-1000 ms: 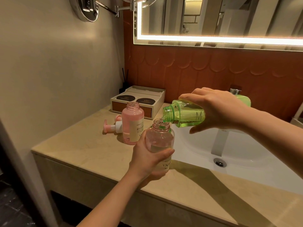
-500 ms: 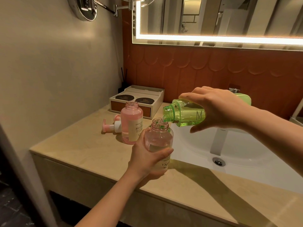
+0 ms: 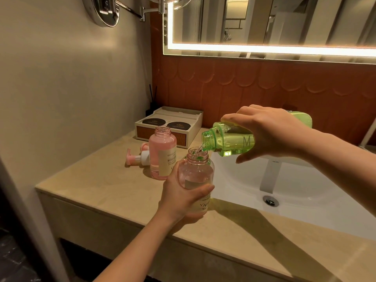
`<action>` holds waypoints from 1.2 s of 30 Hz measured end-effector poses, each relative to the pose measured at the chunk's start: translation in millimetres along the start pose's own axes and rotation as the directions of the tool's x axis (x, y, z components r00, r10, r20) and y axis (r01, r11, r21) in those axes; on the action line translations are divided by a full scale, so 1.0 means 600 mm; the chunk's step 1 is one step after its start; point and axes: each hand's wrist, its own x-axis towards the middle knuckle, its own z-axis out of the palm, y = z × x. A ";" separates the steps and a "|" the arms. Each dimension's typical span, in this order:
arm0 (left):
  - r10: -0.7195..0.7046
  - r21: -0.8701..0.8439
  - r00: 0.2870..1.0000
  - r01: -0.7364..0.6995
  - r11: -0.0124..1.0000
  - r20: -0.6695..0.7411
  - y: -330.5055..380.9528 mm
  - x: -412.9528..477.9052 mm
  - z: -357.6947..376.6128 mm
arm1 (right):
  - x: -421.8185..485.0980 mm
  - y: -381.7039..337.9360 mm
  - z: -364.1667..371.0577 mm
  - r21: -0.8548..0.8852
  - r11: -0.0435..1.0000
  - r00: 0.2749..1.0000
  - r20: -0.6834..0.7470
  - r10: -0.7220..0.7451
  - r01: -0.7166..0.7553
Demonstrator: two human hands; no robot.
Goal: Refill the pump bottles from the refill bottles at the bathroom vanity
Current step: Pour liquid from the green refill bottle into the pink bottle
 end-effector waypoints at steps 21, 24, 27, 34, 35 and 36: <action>-0.006 0.003 1.000 0.006 1.000 -0.001 0.002 -0.001 0.001 | 0.005 0.003 -0.006 -0.038 0.999 0.999 -0.024 -0.036 0.035; -0.004 0.008 1.000 0.004 1.000 -0.004 0.002 0.000 0.001 | 0.006 0.002 -0.009 -0.044 0.998 0.999 -0.008 -0.035 0.034; -0.008 0.016 1.000 0.008 1.000 0.005 0.002 -0.001 0.001 | 0.008 0.002 -0.012 -0.059 0.998 0.999 0.009 -0.034 0.035; -0.004 0.013 1.000 0.004 1.000 -0.001 0.004 -0.001 0.001 | 0.016 -0.001 -0.018 -0.102 0.994 0.997 0.063 -0.042 0.048; -0.004 0.010 1.000 0.004 1.000 -0.001 0.004 -0.001 0.001 | 0.017 -0.002 -0.019 -0.108 0.993 0.997 0.067 -0.044 0.051; -0.002 0.008 1.000 0.002 1.000 -0.002 0.004 -0.001 0.001 | 0.017 -0.002 -0.021 -0.115 0.992 0.996 0.072 -0.046 0.054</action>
